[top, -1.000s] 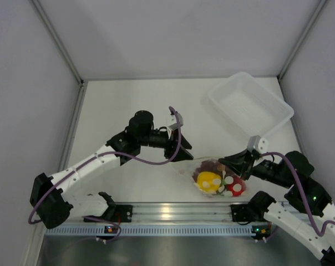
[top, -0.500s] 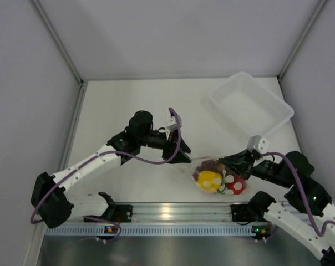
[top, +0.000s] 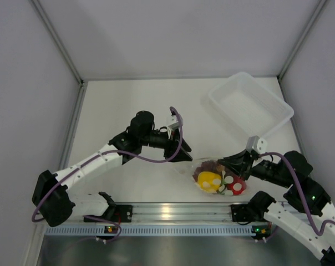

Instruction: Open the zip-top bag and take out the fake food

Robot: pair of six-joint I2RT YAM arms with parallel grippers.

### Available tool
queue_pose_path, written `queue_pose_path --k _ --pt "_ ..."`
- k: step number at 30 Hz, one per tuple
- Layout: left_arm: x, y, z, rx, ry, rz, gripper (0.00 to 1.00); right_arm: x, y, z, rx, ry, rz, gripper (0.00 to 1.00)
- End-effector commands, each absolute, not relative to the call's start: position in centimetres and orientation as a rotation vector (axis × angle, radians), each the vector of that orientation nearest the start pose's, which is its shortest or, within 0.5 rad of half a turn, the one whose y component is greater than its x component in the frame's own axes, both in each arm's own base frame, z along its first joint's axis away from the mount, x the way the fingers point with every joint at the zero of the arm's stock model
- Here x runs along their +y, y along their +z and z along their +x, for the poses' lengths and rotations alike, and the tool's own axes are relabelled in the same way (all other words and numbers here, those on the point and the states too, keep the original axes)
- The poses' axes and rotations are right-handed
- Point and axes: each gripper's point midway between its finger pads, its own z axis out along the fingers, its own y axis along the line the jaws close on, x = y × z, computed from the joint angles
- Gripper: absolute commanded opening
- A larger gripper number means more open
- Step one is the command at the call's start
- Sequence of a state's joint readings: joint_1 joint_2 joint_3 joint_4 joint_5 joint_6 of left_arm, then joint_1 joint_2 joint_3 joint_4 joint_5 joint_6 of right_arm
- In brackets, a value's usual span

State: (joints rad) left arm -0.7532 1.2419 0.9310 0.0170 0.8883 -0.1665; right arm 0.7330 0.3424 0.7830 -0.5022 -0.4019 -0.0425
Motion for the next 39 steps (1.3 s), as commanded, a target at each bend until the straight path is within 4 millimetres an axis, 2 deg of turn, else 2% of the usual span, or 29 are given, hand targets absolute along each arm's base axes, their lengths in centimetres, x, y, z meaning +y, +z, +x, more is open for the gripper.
queue_pose_path --k 1,3,14,27,33,39 --pt "-34.4 27.7 16.7 1.536 -1.39 1.155 0.55 18.6 35.0 10.2 1.238 0.858 -0.895 0.0" --pt "-34.4 27.8 17.1 1.542 -1.372 1.137 0.56 18.6 35.0 10.2 1.239 0.857 -0.894 0.0" --pt "-34.8 26.3 15.9 1.551 -1.472 1.208 0.55 18.6 35.1 10.5 1.242 0.851 -0.879 0.0" --pt "-34.8 27.1 15.7 1.535 -1.48 1.191 0.56 18.5 34.6 11.7 1.296 0.82 -0.839 0.0" --pt "-34.5 28.1 15.6 1.513 -1.473 1.179 0.58 18.5 34.5 12.1 1.313 0.81 -0.83 0.0" --pt "-34.9 27.0 15.5 1.543 -1.477 1.184 0.58 18.5 34.7 11.9 1.3 0.818 -0.826 0.0"
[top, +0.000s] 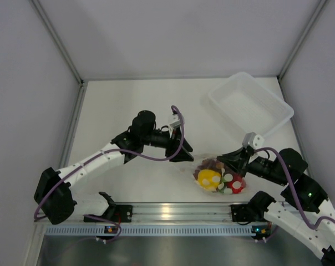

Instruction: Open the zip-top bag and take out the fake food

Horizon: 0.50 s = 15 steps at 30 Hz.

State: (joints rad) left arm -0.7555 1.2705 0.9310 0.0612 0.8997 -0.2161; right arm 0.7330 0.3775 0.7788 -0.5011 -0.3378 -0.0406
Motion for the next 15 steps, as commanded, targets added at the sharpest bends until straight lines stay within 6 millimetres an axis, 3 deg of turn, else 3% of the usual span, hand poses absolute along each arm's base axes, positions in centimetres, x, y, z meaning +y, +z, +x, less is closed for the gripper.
queue_pose_path --k 1,7,15 --pt "-35.0 26.8 15.5 1.549 -1.479 1.186 0.58 18.6 34.7 12.0 1.3 0.817 -0.826 0.0" --pt "-36.0 25.7 15.6 1.582 -1.467 1.19 0.57 18.7 34.6 11.9 1.301 0.823 -0.836 0.0" --pt "-36.4 25.7 16.7 1.591 -1.419 1.159 0.54 19.0 35.1 10.1 1.225 0.879 -0.9 0.0"
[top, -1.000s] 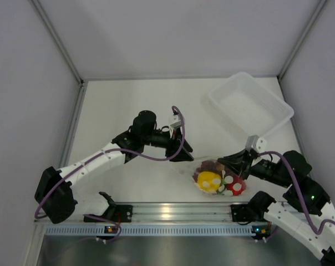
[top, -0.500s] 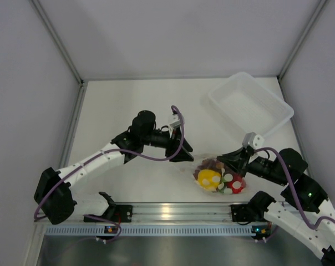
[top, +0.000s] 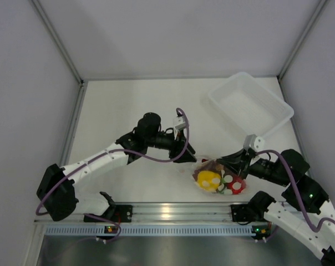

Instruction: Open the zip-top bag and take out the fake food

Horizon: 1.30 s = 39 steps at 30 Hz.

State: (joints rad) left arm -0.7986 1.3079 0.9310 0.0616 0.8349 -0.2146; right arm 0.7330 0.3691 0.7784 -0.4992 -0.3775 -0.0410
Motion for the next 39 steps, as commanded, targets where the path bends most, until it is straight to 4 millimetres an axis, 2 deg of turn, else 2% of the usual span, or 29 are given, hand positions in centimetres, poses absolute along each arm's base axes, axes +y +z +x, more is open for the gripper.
queue_pose_path --k 1,3,9,12,13,14,19,22,23,24,26,27,28,30,32,34,35,37,39 --pt "-36.4 25.6 16.6 1.592 -1.428 1.167 0.51 19.1 35.1 9.9 1.221 0.887 -0.908 0.0" --pt "-36.5 25.6 15.8 1.583 -1.476 1.203 0.47 19.0 35.2 10.0 1.218 0.881 -0.898 0.0" --pt "-37.1 24.6 13.4 1.541 -1.581 1.333 0.42 19.1 35.2 10.8 1.24 0.877 -0.858 0.0" --pt "-37.6 24.7 13.5 1.538 -1.539 1.317 0.19 19.4 35.0 10.9 1.247 0.888 -0.864 0.0" --pt "-37.8 24.7 14.2 1.555 -1.505 1.288 0.02 19.4 34.9 10.9 1.25 0.888 -0.865 0.0" --pt "-37.9 24.9 14.5 1.566 -1.487 1.263 0.0 19.2 35.0 10.9 1.245 0.883 -0.858 0.0" --pt "-37.9 26.2 17.0 1.603 -1.365 1.119 0.0 18.7 34.8 11.5 1.272 0.849 -0.823 0.0" --pt "-37.6 27.0 19.0 1.641 -1.272 0.993 0.0 18.0 34.5 13.0 1.344 0.809 -0.72 0.01" --pt "-37.3 26.7 19.5 1.675 -1.244 0.956 0.0 17.3 34.1 14.4 1.398 0.751 -0.65 0.05" --pt "-36.9 27.3 20.8 1.691 -1.179 0.887 0.0 16.9 33.8 15.2 1.428 0.721 -0.607 0.1" --pt "-36.4 27.6 21.6 1.724 -1.123 0.832 0.0 16.1 33.1 16.9 1.501 0.66 -0.515 0.11" --pt "-35.8 28.1 22.9 1.747 -1.055 0.769 0.0 15.9 32.7 17.4 1.531 0.64 -0.488 0.14" --pt "-35.3 27.6 23.3 1.795 -1.013 0.742 0.0 15.8 32.8 17.6 1.547 0.645 -0.45 0.31" --pt "-34.0 28.2 24.9 1.843 -0.91 0.634 0.0 15.6 32.5 18.6 1.589 0.621 -0.393 0.33" --pt "-32.9 28.8 26.2 1.872 -0.84 0.518 0.0 15.7 32.6 19.3 1.622 0.631 -0.323 0.43" --pt "-31.1 29.8 27.5 1.878 -0.743 0.391 0.0 16.0 33.1 19.6 1.639 0.677 -0.245 0.45" --pt "-30.7 30.1 27.7 1.886 -0.742 0.34 0.0 16.3 32.7 20.0 1.666 0.685 -0.22 0.46" --pt "-29.8 31.0 27.9 1.881 -0.727 0.268 0.0 16.7 32.4 20.7 1.707 0.717 -0.124 0.54" --pt "-29.3 31.9 27.7 1.863 -0.735 0.236 0.0 17.4 32.0 21.1 1.734 0.754 -0.077 0.55"
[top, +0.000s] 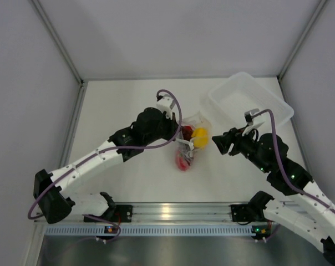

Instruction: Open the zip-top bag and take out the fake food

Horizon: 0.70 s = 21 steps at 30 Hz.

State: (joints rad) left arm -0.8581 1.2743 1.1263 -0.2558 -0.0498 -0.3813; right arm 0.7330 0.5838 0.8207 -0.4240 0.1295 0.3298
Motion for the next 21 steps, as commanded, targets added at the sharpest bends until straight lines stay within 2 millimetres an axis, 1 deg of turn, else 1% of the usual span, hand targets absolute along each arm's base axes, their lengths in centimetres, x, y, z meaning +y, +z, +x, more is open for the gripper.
queue_pose_path --k 1,5,7,8,10,11,12,13,15,16,17,19,20,21 --pt "-29.0 32.1 27.8 1.863 -0.73 0.212 0.0 17.9 31.9 21.2 1.741 0.778 -0.075 0.57" --pt "-28.9 32.7 27.6 1.857 -0.753 0.186 0.0 20.4 29.9 22.4 1.825 0.815 -0.089 0.57" --pt "-29.2 32.5 27.4 1.865 -0.773 0.195 0.0 21.7 28.3 23.1 1.86 0.828 -0.106 0.57" --pt "-29.3 32.1 27.5 1.874 -0.769 0.194 0.0 22.4 28.6 23.5 1.834 0.852 -0.108 0.57" --pt "-29.1 31.6 27.8 1.885 -0.75 0.172 0.0 23.8 27.5 24.1 1.852 0.874 -0.138 0.58" --pt "-28.7 31.1 28.2 1.892 -0.72 0.143 0.0 24.2 27.3 24.6 1.852 0.875 -0.138 0.58" --pt "-28.6 30.7 28.3 1.899 -0.711 0.132 0.0 24.3 27.1 25.0 1.867 0.864 -0.122 0.59" --pt "-28.5 30.5 28.3 1.906 -0.714 0.113 0.0 24.4 25.9 26.0 1.905 0.814 -0.09 0.59" --pt "-28.4 29.7 28.4 1.922 -0.707 0.086 0.0 24.5 24.7 26.7 1.932 0.797 -0.051 0.59" --pt "-28.2 29.6 28.5 1.926 -0.711 0.052 0.0 24.8 23.9 26.8 1.949 0.799 -0.052 0.59" --pt "-28.1 29.2 28.5 1.933 -0.706 0.035 0.0 24.9 23.6 26.7 1.952 0.811 -0.052 0.59" --pt "-27.8 29.0 28.6 1.934 -0.698 0.004 0.0 25.3 22.1 26.1 1.956 0.847 -0.078 0.59" --pt "-27.7 29.1 28.6 1.932 -0.699 -0.002 0.0 25.3 21.8 26.1 1.95 0.851 -0.078 0.59" --pt "-27.7 29.1 28.6 1.931 -0.7 -0.006 0.0 25.1 20.7 26.0 1.963 0.841 -0.079 0.56"
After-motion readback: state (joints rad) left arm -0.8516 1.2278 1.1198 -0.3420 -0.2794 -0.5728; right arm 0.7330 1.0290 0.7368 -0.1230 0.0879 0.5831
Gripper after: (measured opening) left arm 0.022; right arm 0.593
